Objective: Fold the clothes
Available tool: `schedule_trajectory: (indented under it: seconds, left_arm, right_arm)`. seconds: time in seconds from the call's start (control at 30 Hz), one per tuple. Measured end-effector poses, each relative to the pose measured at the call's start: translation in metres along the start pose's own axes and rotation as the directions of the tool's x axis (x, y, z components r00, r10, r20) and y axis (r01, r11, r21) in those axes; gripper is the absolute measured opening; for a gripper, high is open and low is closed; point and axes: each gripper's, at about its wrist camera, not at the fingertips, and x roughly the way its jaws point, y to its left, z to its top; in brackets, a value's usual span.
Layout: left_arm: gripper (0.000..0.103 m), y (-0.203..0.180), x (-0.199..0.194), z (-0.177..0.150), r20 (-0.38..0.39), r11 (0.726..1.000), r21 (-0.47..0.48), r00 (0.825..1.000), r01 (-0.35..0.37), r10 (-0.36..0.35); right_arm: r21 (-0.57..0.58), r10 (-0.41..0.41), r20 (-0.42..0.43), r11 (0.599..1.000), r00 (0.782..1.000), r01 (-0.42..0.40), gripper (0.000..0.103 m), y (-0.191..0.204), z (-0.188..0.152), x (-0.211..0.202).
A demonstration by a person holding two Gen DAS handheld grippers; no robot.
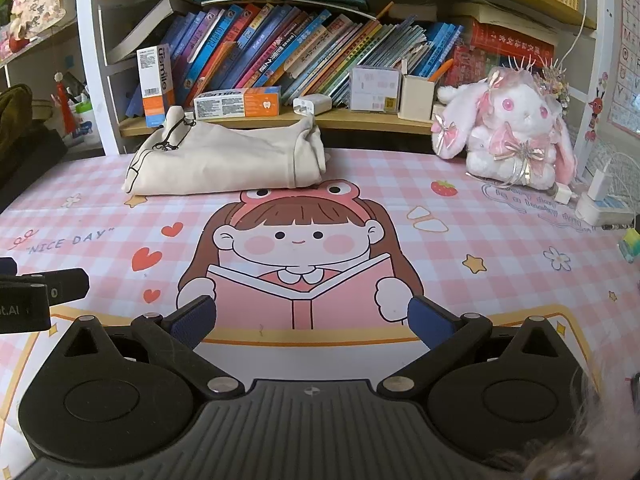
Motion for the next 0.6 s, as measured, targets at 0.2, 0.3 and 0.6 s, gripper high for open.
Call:
schedule_trajectory:
  seconds: [0.2,0.3,0.6]
  left_arm:
    - [0.099,-0.0007,0.0002,-0.0004,0.000,1.000,0.006,1.000,0.001,-0.001]
    - [0.099,-0.0010,0.0010,-0.0002,-0.002,1.000,0.006,1.000,-0.002,0.002]
    - [0.099,-0.0018,0.0024,0.0008,-0.011,1.000,0.007,1.000,-0.006,0.006]
  right_arm:
    - [0.002,-0.003,0.000,1.000,1.000,0.003,0.103,-0.0007,-0.0005,0.0007]
    - [0.002,-0.002,0.000,1.000,1.000,0.002,0.103,-0.0007,-0.0005,0.0008]
    - [0.003,-0.002,-0.006,1.000,1.000,0.002,0.103,-0.0010,-0.0010,0.0018]
